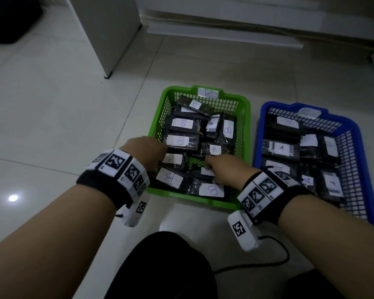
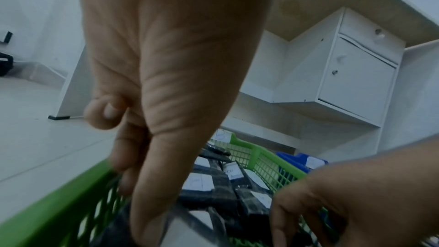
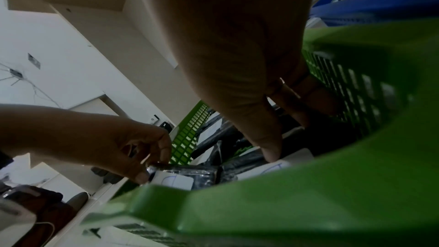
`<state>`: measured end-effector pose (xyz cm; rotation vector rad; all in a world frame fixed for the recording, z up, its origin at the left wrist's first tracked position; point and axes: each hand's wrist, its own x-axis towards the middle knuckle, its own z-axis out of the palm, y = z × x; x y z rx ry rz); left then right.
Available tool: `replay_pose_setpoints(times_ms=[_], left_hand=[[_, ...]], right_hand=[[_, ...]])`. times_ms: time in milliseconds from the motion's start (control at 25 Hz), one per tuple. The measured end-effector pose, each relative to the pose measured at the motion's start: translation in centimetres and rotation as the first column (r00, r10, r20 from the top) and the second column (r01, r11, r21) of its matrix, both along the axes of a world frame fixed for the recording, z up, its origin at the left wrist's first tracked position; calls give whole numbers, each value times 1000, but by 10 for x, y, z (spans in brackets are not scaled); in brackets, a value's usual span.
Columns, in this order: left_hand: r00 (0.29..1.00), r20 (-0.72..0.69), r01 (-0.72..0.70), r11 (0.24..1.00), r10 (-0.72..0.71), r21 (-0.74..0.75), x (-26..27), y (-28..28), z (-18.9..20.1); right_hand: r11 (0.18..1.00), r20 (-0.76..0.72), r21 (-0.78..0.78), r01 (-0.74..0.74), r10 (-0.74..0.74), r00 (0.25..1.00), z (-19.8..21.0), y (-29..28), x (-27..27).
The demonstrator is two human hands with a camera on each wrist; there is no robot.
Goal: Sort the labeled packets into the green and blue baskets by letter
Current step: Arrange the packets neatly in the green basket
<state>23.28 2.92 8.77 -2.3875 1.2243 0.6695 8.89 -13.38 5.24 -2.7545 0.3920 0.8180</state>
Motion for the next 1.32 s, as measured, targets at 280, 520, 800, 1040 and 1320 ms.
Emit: replay_pose_setpoints(times_ms=[280,520,800,1040,1320], left_hand=[[991,23,136,985,-134,-102,-7,2,-14],[992,14,123,992,-123,-40,-9,-1,-23],[984,-64,162,982,-169,-100,-6,-6,-23],[975,-89,202,979,-202,-5,-8,-8,-18],[952,-191,186,947,-240,-263,-12,-24,-24]], right_hand=[[1000,-10,30,3,-3,1000,2,-1,1],[998,3,54,17,-17,1000,0,-2,0],[999,-24,50,9,-8,1000,-6,1,-2],[1000,46,19,4,-5,999,-1,3,-8],[999,182,-11,46,-43,982,-11,8,-12]])
